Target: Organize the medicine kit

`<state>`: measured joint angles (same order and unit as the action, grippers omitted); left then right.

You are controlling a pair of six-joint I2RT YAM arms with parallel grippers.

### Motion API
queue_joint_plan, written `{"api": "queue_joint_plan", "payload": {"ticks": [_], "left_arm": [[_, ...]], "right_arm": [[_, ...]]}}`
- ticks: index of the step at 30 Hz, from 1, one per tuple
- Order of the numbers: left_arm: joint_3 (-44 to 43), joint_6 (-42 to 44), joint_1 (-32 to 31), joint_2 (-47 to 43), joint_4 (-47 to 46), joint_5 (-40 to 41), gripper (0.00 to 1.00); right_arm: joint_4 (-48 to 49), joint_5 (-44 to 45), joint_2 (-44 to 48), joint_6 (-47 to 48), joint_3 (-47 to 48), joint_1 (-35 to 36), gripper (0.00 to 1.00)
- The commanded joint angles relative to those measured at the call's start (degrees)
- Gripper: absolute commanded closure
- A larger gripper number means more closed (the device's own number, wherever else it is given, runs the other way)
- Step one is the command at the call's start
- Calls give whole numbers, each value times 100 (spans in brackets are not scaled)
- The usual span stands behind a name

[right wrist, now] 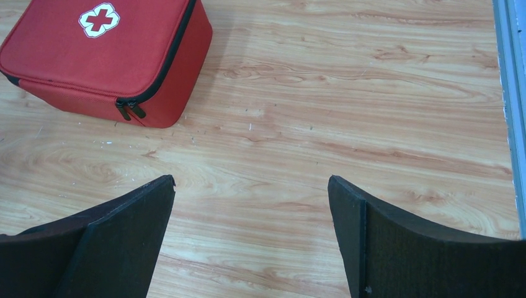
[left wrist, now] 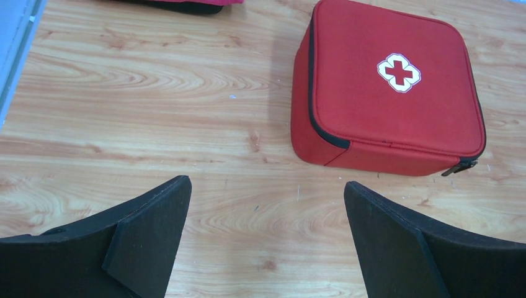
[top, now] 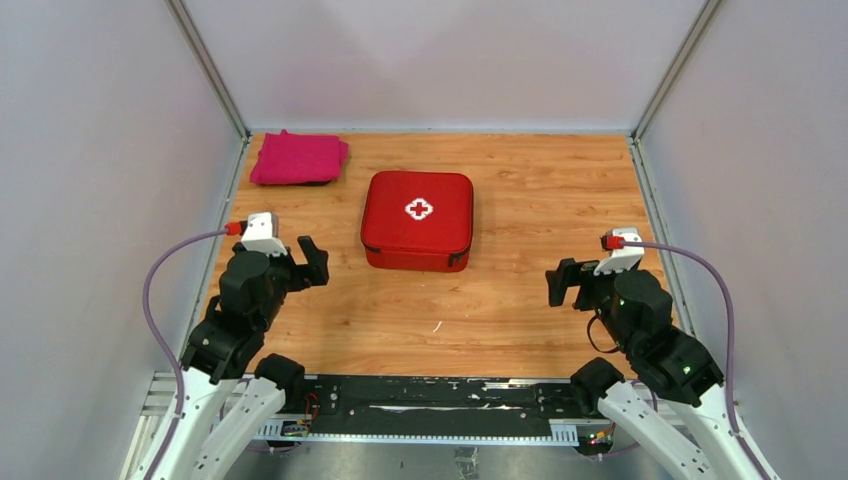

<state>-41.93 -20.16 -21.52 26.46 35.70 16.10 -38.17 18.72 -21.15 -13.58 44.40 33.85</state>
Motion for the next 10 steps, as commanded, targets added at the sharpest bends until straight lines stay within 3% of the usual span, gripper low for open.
{"api": "queue_joint_plan", "payload": {"ticks": [1, 10], "left_arm": [[60, -57, -28, -143, -99, 232, 0], [27, -32, -28, -140, -68, 194, 0]], "right_arm": [[-89, 237, 4, 25, -61, 35, 1], [-80, 237, -104, 5, -109, 40, 1]]}}
